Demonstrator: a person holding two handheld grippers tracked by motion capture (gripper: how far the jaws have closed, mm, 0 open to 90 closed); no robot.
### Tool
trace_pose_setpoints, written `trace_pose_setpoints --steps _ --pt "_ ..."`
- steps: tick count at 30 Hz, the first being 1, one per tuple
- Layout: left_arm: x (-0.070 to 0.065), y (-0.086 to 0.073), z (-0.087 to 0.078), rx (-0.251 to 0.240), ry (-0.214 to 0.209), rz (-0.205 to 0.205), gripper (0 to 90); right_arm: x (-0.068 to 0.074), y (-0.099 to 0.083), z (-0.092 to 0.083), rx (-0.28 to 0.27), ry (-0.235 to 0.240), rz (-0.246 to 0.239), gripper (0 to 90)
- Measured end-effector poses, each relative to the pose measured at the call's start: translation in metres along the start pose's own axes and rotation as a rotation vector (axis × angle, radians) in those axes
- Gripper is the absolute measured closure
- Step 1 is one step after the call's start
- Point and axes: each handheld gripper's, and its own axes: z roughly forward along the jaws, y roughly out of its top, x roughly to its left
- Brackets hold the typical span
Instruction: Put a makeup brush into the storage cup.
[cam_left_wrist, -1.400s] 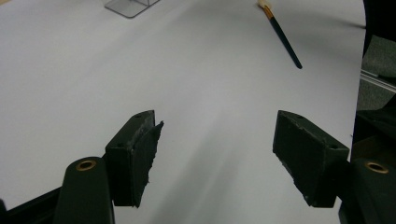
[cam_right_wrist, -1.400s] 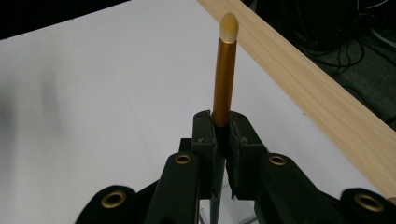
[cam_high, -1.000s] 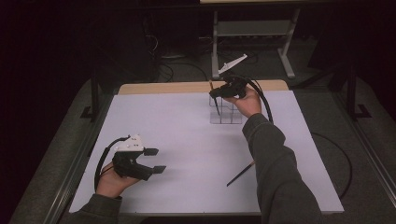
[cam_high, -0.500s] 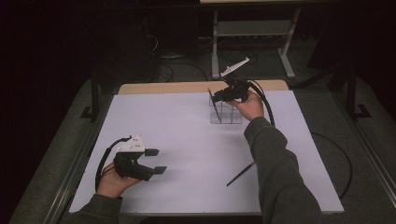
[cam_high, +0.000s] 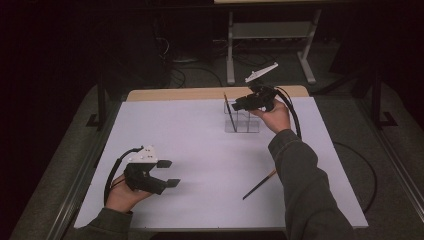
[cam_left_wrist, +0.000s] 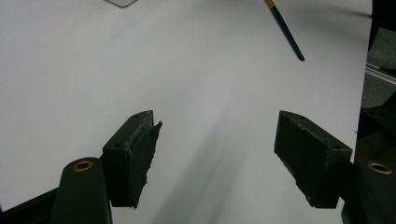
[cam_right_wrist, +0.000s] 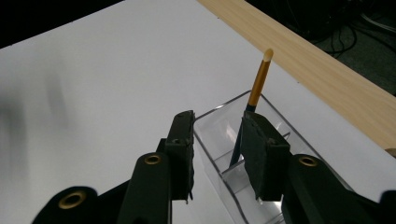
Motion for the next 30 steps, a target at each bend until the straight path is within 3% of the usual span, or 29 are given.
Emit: trace_pose_setpoints --steps 15,21,30 --pt "0.005 0.000 0.002 0.005 0.007 0.001 27.9 0.004 -0.013 -0.010 -0.010 0.023 0.002 58.4" --pt "0.007 0.000 0.004 0.010 0.006 0.004 27.8 0.005 -0.018 -0.015 -0.038 0.024 -0.011 57.8" --pt "0.006 -0.002 0.002 0.003 0.014 -0.004 27.7 0.003 -0.032 -0.016 -0.045 0.032 0.018 56.2"
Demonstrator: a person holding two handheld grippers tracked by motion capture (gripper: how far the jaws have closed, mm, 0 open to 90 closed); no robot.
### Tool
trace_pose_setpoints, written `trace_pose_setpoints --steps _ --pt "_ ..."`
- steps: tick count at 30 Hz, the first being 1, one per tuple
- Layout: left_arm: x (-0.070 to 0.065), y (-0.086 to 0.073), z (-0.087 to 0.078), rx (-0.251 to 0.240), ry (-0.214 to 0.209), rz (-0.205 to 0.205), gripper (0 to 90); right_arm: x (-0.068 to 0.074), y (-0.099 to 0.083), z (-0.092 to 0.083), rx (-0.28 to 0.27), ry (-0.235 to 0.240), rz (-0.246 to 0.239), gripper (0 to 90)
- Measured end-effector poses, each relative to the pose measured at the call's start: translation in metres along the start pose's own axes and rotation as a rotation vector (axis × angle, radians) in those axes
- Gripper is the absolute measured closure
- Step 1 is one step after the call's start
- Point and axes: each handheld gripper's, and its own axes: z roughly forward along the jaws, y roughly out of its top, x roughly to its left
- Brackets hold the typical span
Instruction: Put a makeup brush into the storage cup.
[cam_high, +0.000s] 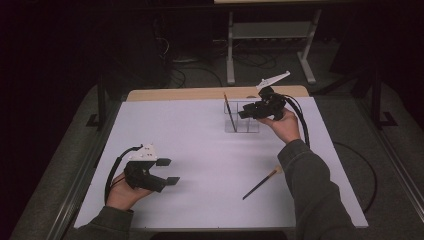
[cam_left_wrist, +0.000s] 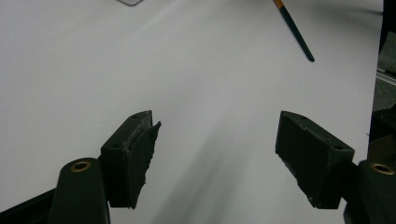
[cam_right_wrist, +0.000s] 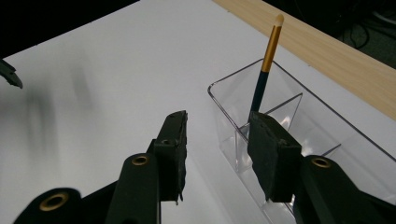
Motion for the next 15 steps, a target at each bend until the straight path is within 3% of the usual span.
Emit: trace_pose_setpoints --steps 15 --pt "-0.002 0.000 0.001 0.004 0.005 -0.001 26.6 0.001 -0.016 -0.012 -0.018 0.000 0.014 53.2"
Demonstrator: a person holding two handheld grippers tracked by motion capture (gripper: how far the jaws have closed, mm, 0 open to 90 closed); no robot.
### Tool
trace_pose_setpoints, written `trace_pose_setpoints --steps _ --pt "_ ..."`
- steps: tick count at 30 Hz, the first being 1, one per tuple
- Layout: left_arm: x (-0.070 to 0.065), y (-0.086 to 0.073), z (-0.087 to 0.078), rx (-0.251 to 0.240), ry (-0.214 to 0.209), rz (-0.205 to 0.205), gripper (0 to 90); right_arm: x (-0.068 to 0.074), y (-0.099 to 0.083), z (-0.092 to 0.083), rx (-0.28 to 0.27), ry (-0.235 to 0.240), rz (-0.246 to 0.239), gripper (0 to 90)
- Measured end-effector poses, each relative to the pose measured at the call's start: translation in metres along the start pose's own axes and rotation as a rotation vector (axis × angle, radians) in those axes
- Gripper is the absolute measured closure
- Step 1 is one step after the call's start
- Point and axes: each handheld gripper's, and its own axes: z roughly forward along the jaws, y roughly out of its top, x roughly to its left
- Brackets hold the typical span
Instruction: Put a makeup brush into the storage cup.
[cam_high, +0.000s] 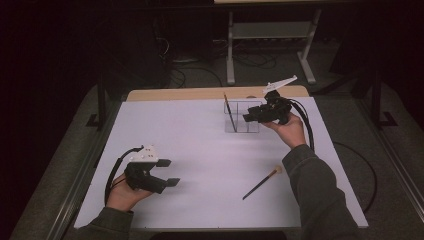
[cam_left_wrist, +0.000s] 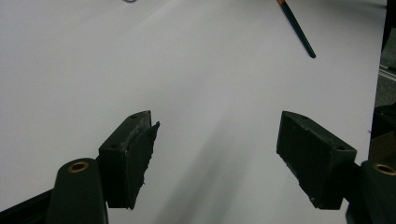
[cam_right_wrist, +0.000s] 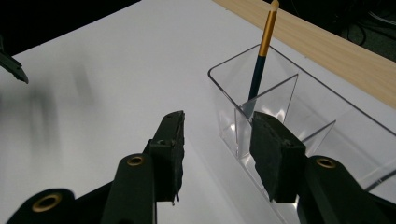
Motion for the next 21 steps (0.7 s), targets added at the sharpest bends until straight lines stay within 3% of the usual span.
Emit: trace_pose_setpoints --steps 4,14,21 --pt "0.000 0.000 0.000 -0.001 0.000 0.000 26.7 0.001 -0.006 -0.004 -0.011 0.006 0.019 53.1" --pt "-0.003 0.004 -0.001 -0.002 0.007 0.011 26.6 0.011 -0.017 -0.018 -0.026 -0.009 0.000 49.1" --pt "-0.003 0.004 -0.001 0.000 0.013 0.016 26.6 0.013 -0.029 -0.024 -0.023 -0.008 0.023 45.6"
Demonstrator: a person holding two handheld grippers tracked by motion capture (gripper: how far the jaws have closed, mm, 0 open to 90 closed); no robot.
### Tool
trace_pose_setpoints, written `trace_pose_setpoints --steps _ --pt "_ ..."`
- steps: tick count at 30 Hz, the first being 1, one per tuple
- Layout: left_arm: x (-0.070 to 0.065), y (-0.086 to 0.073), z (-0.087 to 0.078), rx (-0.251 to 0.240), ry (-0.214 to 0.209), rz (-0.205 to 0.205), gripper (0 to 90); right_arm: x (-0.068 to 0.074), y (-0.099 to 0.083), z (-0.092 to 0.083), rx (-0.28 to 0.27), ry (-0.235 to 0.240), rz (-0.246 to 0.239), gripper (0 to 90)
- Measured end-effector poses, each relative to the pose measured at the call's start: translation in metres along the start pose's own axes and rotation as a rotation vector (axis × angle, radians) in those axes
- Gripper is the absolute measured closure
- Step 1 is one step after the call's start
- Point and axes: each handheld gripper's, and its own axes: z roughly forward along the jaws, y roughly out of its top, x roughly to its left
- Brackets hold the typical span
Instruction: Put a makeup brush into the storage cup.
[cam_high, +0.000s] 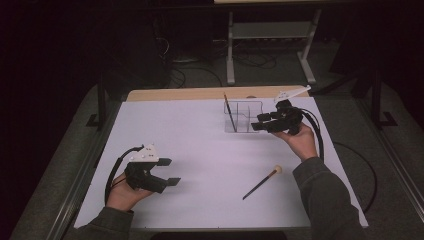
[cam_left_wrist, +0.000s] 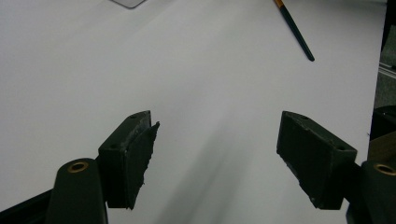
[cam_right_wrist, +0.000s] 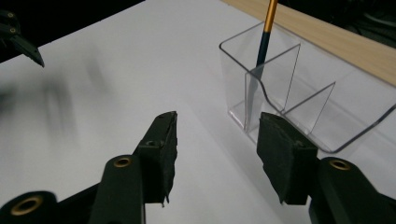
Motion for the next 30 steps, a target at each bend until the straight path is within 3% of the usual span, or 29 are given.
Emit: trace_pose_setpoints --steps 15,20,30 --pt "0.001 0.000 0.003 -0.006 -0.007 -0.012 26.4 0.001 -0.030 -0.008 0.013 -0.001 0.005 43.7" --pt "0.000 -0.001 0.004 0.011 -0.014 -0.009 27.2 0.002 -0.037 -0.014 0.014 -0.003 0.016 42.5" --pt "-0.001 0.001 0.000 0.004 -0.002 -0.007 26.7 0.009 -0.047 -0.020 0.032 -0.006 -0.008 41.9"
